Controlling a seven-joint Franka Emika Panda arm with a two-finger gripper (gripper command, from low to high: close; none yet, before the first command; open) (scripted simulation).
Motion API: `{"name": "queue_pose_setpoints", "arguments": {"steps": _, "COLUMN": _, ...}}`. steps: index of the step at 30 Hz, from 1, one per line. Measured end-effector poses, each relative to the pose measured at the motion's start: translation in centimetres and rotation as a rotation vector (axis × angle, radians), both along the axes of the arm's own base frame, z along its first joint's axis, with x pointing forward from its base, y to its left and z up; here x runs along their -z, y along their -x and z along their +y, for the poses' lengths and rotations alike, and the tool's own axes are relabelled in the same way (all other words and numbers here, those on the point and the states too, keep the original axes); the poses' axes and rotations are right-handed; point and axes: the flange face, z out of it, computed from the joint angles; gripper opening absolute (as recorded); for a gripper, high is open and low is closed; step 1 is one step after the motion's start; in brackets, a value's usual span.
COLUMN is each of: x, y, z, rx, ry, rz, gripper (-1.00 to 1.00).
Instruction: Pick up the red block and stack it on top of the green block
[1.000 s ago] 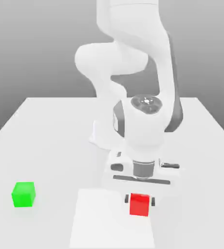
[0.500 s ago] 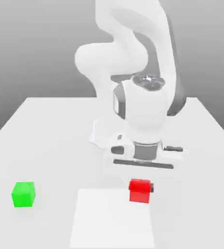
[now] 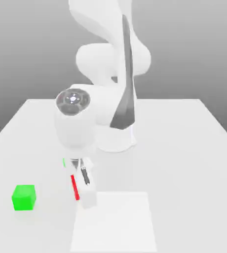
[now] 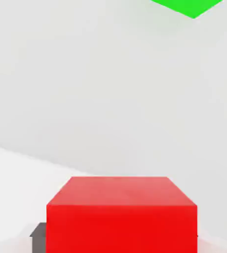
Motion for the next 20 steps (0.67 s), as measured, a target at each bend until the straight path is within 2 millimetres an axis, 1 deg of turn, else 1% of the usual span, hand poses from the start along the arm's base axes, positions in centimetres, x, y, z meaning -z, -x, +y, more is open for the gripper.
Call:
{"name": "queue_pose_setpoints", "arguments": {"steps": 5, "x": -1.6, "y": 1.2, "z": -5.4, "rx": 0.431, "ry": 0.071, "rz": -0.035, "gripper": -1.00}}
{"name": "queue_pose_setpoints", "arguments": {"steps": 11, "x": -5.3, "y": 2.9, "z": -12.7, "rx": 1.014, "ry": 0.135, "rz": -0.168, "gripper": -1.00}}
{"name": "queue_pose_setpoints", "arguments": {"steps": 12, "x": -5.3, "y": 2.8, "z": -13.5, "rx": 1.101, "ry": 0.142, "rz": -0.196, "gripper": -1.00}}
{"name": "queue_pose_setpoints", "arguments": {"steps": 13, "x": -4.8, "y": 2.4, "z": -13.4, "rx": 1.132, "ry": 0.144, "rz": -0.211, "gripper": -1.00}}
{"name": "queue_pose_setpoints", "arguments": {"steps": 16, "x": -2.2, "y": 2.3, "z": -13.6, "rx": 1.165, "ry": 0.145, "rz": -0.224, "gripper": -1.00}}
{"name": "queue_pose_setpoints", "arguments": {"steps": 17, "x": -1.3, "y": 2.4, "z": -13.6, "rx": 1.168, "ry": 0.145, "rz": -0.224, "gripper": 1.00}}
{"name": "queue_pose_setpoints", "arguments": {"steps": 20, "x": -1.3, "y": 2.4, "z": -13.6, "rx": 1.168, "ry": 0.145, "rz": -0.224, "gripper": 1.00}}
